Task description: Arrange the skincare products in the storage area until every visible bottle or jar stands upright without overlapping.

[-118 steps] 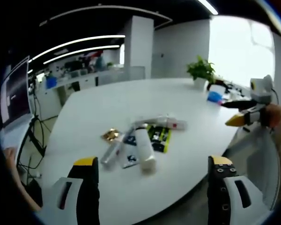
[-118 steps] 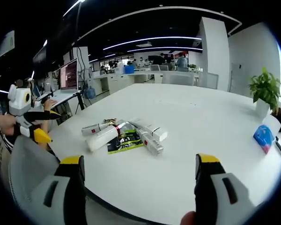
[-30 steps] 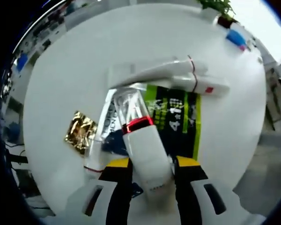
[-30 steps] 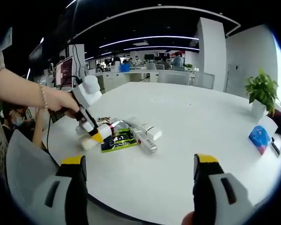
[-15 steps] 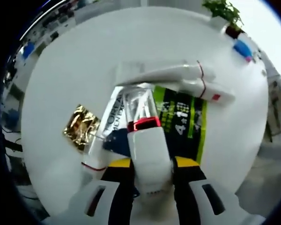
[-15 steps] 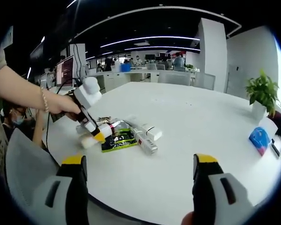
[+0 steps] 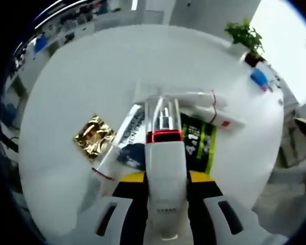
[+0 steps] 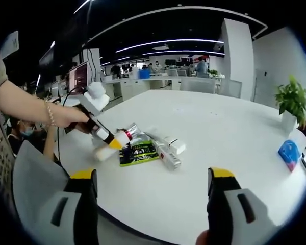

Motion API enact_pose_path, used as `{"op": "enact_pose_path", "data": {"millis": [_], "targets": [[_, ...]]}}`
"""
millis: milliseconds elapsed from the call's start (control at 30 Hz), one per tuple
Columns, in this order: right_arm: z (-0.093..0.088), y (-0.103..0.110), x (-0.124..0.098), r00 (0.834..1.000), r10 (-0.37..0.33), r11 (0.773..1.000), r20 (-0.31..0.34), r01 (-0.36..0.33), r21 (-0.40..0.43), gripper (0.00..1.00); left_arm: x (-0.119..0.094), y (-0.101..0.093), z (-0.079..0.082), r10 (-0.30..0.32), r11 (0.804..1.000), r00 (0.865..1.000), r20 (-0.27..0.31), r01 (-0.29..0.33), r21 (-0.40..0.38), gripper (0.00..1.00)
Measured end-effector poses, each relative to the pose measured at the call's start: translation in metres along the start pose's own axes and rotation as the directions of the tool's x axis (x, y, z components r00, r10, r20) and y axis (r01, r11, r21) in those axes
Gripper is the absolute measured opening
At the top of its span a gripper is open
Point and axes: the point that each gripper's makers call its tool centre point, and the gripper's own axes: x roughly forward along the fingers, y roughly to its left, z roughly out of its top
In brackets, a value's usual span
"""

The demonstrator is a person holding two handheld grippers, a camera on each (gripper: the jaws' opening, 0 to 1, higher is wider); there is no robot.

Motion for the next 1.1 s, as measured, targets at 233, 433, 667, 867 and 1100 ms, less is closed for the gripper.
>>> {"op": "enact_pose_path", "data": {"millis": [233, 433, 667, 867, 1100], "targets": [[0.012, 0.01, 0.006, 0.997, 0.049, 0.988, 0.057, -0.056, 0.141, 0.85, -0.023, -0.027, 0.006, -0.051, 0.998, 0.994, 0.093, 0.049, 0.028, 0.25], [0.038, 0.03, 0.015, 0.983, 0.115, 0.963, 0.145, -0.146, 0.228, 0.79, -0.048, -0.057, 0.015, -0.108, 0.99, 0.977, 0.186, 0.09, 0.104, 0.25], [0.061, 0.057, 0.026, 0.957, 0.222, 0.939, 0.186, -0.261, 0.225, 0.66, -0.082, -0.106, 0.027, -0.19, 0.963, 0.944, 0.27, 0.125, 0.24, 0.25], [0.073, 0.058, 0.031, 0.943, 0.228, 0.897, 0.244, -0.301, 0.324, 0.63, -0.096, -0.134, 0.024, -0.218, 0.931, 0.935, 0.279, 0.113, 0.347, 0.25], [0.071, 0.04, 0.028, 0.942, 0.172, 0.831, 0.289, -0.296, 0.472, 0.52, -0.106, -0.156, 0.019, -0.25, 0.909, 0.926, 0.284, 0.123, 0.399, 0.25]]}}
